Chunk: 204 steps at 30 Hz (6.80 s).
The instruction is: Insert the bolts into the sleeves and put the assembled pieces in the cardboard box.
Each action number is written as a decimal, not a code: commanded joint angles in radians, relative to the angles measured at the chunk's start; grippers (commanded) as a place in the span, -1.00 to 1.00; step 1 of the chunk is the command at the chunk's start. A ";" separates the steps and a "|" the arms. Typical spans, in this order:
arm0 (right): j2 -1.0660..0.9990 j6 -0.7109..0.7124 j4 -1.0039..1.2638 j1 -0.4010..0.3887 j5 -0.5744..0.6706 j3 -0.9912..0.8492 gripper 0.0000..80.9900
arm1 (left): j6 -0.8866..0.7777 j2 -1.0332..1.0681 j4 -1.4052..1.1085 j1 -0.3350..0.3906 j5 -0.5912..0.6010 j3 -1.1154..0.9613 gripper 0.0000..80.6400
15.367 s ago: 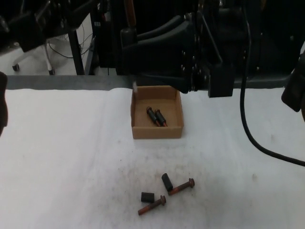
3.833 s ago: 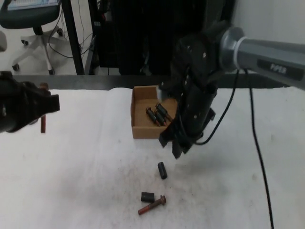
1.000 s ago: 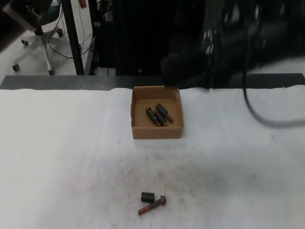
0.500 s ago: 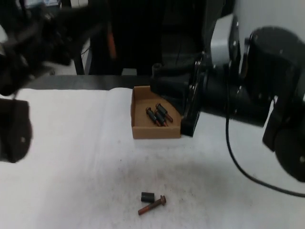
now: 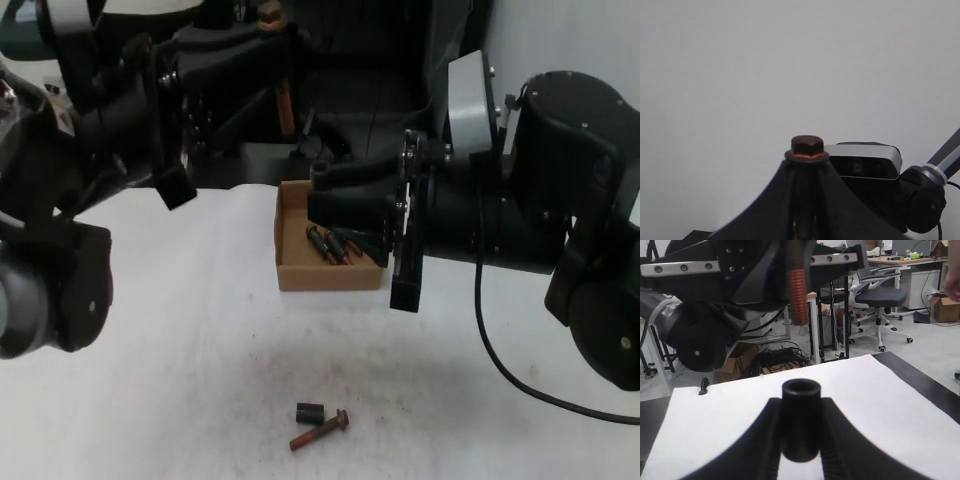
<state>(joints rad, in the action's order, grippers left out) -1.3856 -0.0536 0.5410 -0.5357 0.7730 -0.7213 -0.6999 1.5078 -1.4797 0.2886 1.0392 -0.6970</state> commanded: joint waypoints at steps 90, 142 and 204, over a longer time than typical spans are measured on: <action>0.007 0.045 -0.031 -0.035 -0.016 -0.051 -0.98 | 0.000 0.000 0.058 0.052 0.014 -0.013 -1.00; 0.007 0.054 -0.043 -0.002 0.041 -0.051 -0.98 | -0.003 0.000 0.061 0.022 0.010 -0.013 -1.00; 0.007 -0.007 -0.007 0.000 0.045 -0.051 -0.98 | -0.087 0.050 0.183 0.064 -0.015 0.012 0.06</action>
<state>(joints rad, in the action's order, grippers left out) -1.3856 -0.0687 0.5142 -0.5351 0.8058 -0.7607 -0.7809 1.5591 -1.2968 0.3496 1.0408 -0.6841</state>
